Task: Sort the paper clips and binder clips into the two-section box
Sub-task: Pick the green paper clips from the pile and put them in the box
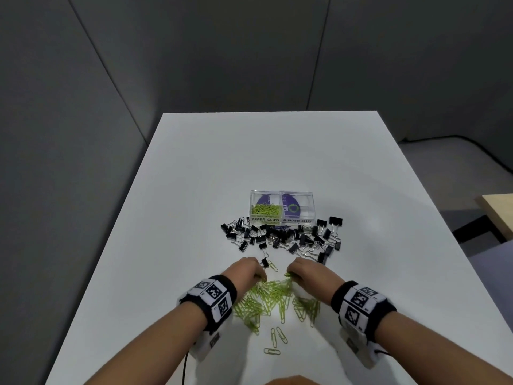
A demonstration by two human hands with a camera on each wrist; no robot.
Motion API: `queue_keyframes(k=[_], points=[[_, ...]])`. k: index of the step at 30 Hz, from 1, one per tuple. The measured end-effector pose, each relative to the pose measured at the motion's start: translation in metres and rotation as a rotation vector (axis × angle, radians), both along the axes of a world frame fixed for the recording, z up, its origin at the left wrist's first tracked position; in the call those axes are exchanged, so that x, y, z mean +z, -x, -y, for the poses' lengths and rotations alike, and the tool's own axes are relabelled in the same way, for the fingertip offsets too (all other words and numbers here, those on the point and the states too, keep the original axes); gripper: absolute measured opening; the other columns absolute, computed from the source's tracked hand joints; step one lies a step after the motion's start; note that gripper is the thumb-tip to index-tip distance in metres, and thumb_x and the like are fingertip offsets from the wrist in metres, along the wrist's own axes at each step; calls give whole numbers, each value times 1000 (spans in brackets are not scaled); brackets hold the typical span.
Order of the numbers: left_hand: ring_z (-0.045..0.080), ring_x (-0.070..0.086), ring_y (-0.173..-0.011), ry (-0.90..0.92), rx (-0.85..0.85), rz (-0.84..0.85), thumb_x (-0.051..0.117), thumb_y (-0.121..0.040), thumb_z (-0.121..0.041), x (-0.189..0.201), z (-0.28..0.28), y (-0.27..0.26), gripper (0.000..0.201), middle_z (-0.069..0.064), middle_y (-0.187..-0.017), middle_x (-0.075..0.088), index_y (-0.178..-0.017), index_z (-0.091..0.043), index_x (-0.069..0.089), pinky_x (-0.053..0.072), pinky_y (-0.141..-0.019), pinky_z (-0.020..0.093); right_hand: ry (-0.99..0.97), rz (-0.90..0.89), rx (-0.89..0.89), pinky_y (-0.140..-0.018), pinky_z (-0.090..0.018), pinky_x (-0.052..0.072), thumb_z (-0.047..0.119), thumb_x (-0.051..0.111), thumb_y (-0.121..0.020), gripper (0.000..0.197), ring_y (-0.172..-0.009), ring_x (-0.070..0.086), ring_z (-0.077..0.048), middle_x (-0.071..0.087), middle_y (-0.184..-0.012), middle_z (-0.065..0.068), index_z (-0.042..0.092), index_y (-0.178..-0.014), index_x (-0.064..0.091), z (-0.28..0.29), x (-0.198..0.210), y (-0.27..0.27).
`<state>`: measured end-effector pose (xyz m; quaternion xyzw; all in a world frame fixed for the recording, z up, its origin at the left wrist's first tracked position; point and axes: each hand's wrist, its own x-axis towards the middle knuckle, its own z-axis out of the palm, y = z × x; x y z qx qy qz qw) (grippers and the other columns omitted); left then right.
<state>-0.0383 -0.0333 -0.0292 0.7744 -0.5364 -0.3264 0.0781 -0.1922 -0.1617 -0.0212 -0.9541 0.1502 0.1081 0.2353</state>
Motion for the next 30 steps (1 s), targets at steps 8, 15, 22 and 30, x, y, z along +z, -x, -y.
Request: queue_keyframes(k=[8, 15, 22, 30], points=[[19, 57, -106, 164, -26, 28, 50, -95, -12, 48, 13, -18, 27, 7, -118, 60, -116, -13, 67, 40, -87, 18, -59, 56, -5, -71, -5, 37, 14, 47, -95, 20, -88, 54, -12, 63, -108, -7, 5, -107, 61, 21, 41, -19], [16, 59, -94, 474, 155, 64, 55, -91, -5, 84, 23, -51, 25, 6, -108, 63, -110, -11, 70, 41, -78, 18, 1, 313, -172, -70, -16, 43, 12, 48, -94, 18, -81, 56, -19, 60, -96, -7, 2, -102, 61, 50, 79, -83], [24, 61, -88, 539, 268, 132, 58, -87, 4, 75, 36, -80, 24, 10, -98, 64, -105, -6, 72, 37, -73, 20, 152, 155, -105, -77, -36, 51, 5, 47, -93, 13, -83, 58, -27, 61, -98, -14, 1, -96, 59, 68, 33, -158], [23, 59, -102, 420, 244, 99, 51, -94, -8, 58, 77, -93, 26, 9, -112, 61, -114, -8, 67, 43, -86, 23, 45, 148, -88, -78, -39, 54, 12, 46, -94, 20, -83, 61, -23, 65, -97, -9, 8, -100, 65, 74, 22, -143]])
